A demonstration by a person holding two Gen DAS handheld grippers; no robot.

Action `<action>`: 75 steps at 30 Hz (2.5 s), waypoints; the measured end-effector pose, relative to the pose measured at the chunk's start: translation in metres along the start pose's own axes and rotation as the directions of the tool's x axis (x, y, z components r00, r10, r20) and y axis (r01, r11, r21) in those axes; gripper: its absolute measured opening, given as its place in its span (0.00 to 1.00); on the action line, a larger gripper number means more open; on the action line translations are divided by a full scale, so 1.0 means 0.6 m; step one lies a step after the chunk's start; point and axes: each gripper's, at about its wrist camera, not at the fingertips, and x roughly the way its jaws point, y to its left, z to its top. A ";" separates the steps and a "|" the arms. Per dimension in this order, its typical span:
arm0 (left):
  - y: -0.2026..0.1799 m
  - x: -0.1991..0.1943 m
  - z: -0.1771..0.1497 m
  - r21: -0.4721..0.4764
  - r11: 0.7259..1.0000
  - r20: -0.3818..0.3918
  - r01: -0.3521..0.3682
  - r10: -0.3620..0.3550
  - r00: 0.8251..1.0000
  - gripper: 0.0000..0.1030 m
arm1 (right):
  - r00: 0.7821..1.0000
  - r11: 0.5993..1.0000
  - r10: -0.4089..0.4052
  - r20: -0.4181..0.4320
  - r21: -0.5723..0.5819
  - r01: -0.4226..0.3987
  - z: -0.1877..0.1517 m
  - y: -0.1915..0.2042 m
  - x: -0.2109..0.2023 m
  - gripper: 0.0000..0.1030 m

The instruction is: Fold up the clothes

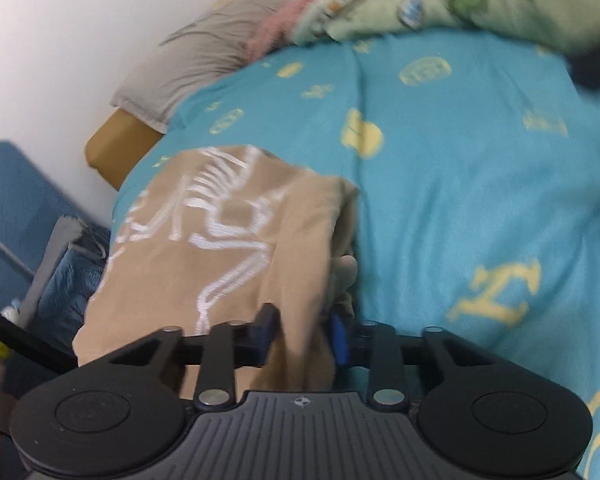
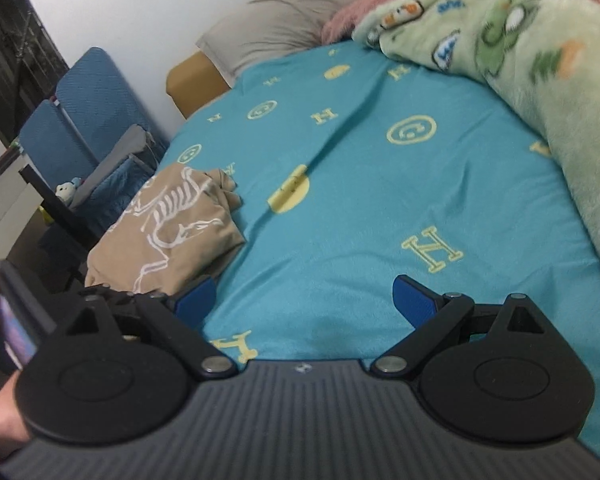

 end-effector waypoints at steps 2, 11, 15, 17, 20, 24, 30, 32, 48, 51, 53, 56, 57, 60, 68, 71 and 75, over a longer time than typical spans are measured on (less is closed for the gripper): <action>0.035 -0.024 0.012 -0.090 0.996 0.053 0.005 0.000 0.999 0.20 | 1.000 1.000 -0.002 0.004 0.017 0.002 0.001 -0.005 0.001 0.94; 0.174 -0.195 0.013 -0.477 0.872 0.333 0.110 0.063 0.941 0.16 | 0.997 1.000 0.000 0.075 -0.015 0.001 0.005 0.003 -0.013 0.94; 0.217 -0.262 -0.007 -0.543 0.820 0.429 0.181 0.086 0.899 0.16 | 0.991 0.998 0.030 0.133 -0.050 -0.024 0.006 0.017 -0.040 0.94; 0.232 -0.296 -0.019 -0.553 0.805 0.474 0.215 0.091 0.876 0.16 | 0.986 0.997 0.049 0.161 -0.065 -0.039 0.006 0.027 -0.058 0.94; 0.246 -0.335 -0.030 -0.566 0.779 0.527 0.271 0.089 0.845 0.11 | 0.977 0.994 0.078 0.200 -0.097 -0.060 0.000 0.047 -0.088 0.94; 0.264 -0.367 -0.045 -0.546 0.753 0.599 0.366 0.046 0.799 0.06 | 0.973 0.988 0.123 0.195 -0.116 -0.102 -0.004 0.090 -0.128 0.94; 0.259 -0.380 -0.069 -0.502 0.751 0.626 0.429 -0.026 0.779 0.06 | 0.978 0.941 0.196 0.071 -0.296 -0.167 0.027 0.219 -0.165 0.94; 0.261 -0.370 -0.074 -0.506 0.743 0.621 0.439 -0.040 0.783 0.06 | 0.978 0.907 0.205 0.044 -0.384 -0.173 0.041 0.251 -0.166 0.94; 0.294 -0.276 -0.074 -0.563 0.643 0.588 0.519 -0.130 0.798 0.06 | 0.955 0.805 0.295 0.011 -0.542 -0.242 -0.087 0.269 -0.012 0.67; 0.294 -0.250 -0.064 -0.555 0.632 0.583 0.541 -0.168 0.795 0.06 | 0.957 0.752 0.288 0.043 -0.629 -0.198 -0.108 0.282 0.005 0.67; 0.292 -0.235 -0.061 -0.540 0.634 0.583 0.554 -0.194 0.789 0.06 | 0.967 0.761 0.251 0.048 -0.627 -0.166 -0.115 0.280 0.032 0.66; 0.289 -0.219 -0.059 -0.509 0.642 0.594 0.573 -0.220 0.774 0.06 | 0.985 0.793 0.169 0.024 -0.597 -0.122 -0.108 0.260 0.075 0.65; 0.288 -0.214 -0.059 -0.499 0.644 0.598 0.580 -0.228 0.768 0.06 | 0.989 0.799 0.146 0.014 -0.592 -0.110 -0.104 0.254 0.086 0.65; 0.289 -0.205 -0.059 -0.496 0.641 0.604 0.585 -0.230 0.763 0.06 | 0.994 0.827 0.111 0.012 -0.556 -0.085 -0.088 0.239 0.095 0.43; 0.296 -0.205 -0.073 -0.525 0.620 0.604 0.583 -0.211 0.769 0.06 | 0.987 0.905 0.043 0.157 -0.424 0.028 -0.048 0.199 0.040 0.33; 0.294 -0.210 -0.073 -0.521 0.624 0.603 0.583 -0.214 0.768 0.06 | 0.977 0.934 -0.024 0.213 -0.344 0.098 -0.033 0.167 0.013 0.35; 0.288 -0.216 -0.070 -0.510 0.635 0.596 0.580 -0.224 0.771 0.06 | 0.979 0.956 0.006 0.206 -0.287 0.055 -0.023 0.137 0.001 0.36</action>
